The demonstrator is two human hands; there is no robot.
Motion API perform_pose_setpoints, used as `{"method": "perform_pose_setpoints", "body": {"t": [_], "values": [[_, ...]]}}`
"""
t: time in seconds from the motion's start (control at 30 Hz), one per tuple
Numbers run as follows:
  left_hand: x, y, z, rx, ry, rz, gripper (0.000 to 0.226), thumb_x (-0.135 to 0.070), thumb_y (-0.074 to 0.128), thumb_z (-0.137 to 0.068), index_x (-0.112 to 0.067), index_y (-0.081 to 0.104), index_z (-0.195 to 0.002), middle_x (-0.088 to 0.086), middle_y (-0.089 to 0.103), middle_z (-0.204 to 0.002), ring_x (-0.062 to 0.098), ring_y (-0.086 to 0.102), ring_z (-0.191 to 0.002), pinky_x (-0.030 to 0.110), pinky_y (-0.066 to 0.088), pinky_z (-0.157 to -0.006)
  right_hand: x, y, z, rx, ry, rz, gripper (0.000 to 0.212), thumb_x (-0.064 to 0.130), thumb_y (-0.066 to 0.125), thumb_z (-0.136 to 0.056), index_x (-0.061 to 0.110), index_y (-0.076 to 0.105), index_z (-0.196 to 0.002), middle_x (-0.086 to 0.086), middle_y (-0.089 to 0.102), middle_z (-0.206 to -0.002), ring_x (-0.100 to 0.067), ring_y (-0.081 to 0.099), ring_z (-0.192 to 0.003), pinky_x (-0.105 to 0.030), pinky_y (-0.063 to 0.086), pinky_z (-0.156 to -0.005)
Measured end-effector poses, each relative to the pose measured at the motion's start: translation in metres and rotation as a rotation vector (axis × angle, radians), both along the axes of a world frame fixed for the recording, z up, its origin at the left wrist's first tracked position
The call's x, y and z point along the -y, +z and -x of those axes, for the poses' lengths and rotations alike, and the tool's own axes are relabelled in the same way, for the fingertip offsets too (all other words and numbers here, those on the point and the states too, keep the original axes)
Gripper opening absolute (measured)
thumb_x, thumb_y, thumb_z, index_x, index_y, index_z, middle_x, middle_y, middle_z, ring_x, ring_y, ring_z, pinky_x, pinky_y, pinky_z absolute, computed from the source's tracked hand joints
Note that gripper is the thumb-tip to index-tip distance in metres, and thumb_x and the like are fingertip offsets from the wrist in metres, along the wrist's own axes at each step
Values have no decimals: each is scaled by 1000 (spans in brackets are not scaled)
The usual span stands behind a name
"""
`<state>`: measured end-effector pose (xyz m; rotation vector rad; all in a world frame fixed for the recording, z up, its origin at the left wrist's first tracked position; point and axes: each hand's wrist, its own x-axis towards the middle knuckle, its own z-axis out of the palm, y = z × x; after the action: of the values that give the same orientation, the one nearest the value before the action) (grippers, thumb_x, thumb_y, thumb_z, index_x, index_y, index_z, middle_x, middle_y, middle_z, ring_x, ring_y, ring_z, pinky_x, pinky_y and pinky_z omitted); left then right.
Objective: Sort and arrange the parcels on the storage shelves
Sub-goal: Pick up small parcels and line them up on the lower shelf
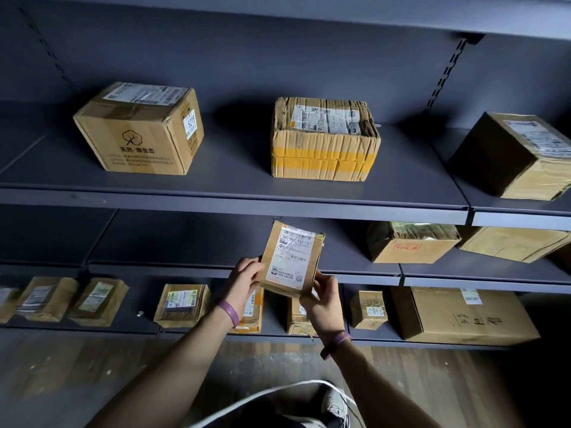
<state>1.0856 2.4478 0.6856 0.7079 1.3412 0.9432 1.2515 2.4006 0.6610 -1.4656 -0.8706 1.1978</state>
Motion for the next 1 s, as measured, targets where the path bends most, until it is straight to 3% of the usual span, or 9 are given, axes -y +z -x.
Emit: {"method": "perform_pose_setpoints", "body": {"t": [0.17, 0.27, 0.33, 0.47, 0.57, 0.63, 0.8, 0.87, 1.0], "values": [[-4, -7, 0, -62, -8, -1, 27, 1, 60, -86, -1, 52, -111, 16, 67, -113, 30, 62, -109, 40, 50, -97, -5, -4, -2, 8, 34, -11, 47, -25, 57, -75, 6, 45, -108, -19, 59, -125, -28, 59, -117, -46, 50, -100], [-4, -12, 0, -52, -3, 3, 26, -1, 63, -85, -7, 53, -109, 12, 68, -112, 27, 63, -108, 36, 51, -92, -7, -3, -3, 63, 38, 3, 45, -22, 58, -77, 9, 48, -107, -12, 61, -119, -23, 59, -112, -29, 53, -92], [-8, -16, -2, -24, 10, 1, 22, -4, 64, -86, -16, 57, -103, 6, 68, -110, 22, 62, -107, 31, 50, -86, -12, -3, -5, 196, 64, 14, 44, -12, 61, -80, 17, 53, -113, 0, 64, -114, -17, 59, -109, -16, 50, -86], [-33, -22, -9, -6, 29, 11, 25, -2, 64, -88, -25, 62, -99, -1, 65, -109, 18, 58, -106, 24, 46, -74, -42, -5, -12, 308, 141, 67, 35, 11, 64, -89, 15, 59, -124, -7, 63, -116, -26, 58, -110, -44, 48, -98], [-58, -28, -18, -90, 7, 13, 28, -2, 63, -89, -21, 62, -109, 7, 63, -113, 25, 58, -109, 31, 48, -82, -66, -9, -20, 338, 171, 63, 21, 19, 53, -98, 15, 62, -117, -11, 65, -112, -31, 58, -107, -50, 50, -92], [-70, -34, -26, -150, -27, 8, 35, -1, 61, -90, -15, 60, -122, 12, 63, -118, 27, 59, -111, 32, 49, -86, -78, -16, -25, 376, 190, 70, 25, 20, 45, -102, 15, 60, -122, -14, 64, -114, -34, 60, -106, -51, 51, -90], [-85, -48, -42, -201, -92, 82, 51, -1, 55, -93, -16, 45, -141, 12, 56, -132, 27, 56, -116, 40, 44, -103, -100, -32, -40, 424, 172, 82, 30, 17, 42, -102, 14, 58, -128, -11, 69, -117, -25, 64, -103, -29, 49, -81], [-89, -55, -47, -235, -100, 94, 55, 1, 55, -92, -16, 42, -143, 10, 51, -137, 29, 53, -122, 39, 42, -105, -107, -36, -45, 390, 161, 126, 37, 15, 45, -102, 13, 53, -137, -9, 64, -128, -23, 61, -115, -29, 48, -90], [-93, -66, -52, -231, -112, 128, 58, 2, 54, -93, -13, 37, -146, 15, 42, -147, 29, 43, -134, 39, 37, -108, -115, -47, -48, 349, 198, 191, 46, 10, 49, -98, 16, 46, -144, -7, 62, -132, -19, 59, -116, -26, 45, -91]]}}
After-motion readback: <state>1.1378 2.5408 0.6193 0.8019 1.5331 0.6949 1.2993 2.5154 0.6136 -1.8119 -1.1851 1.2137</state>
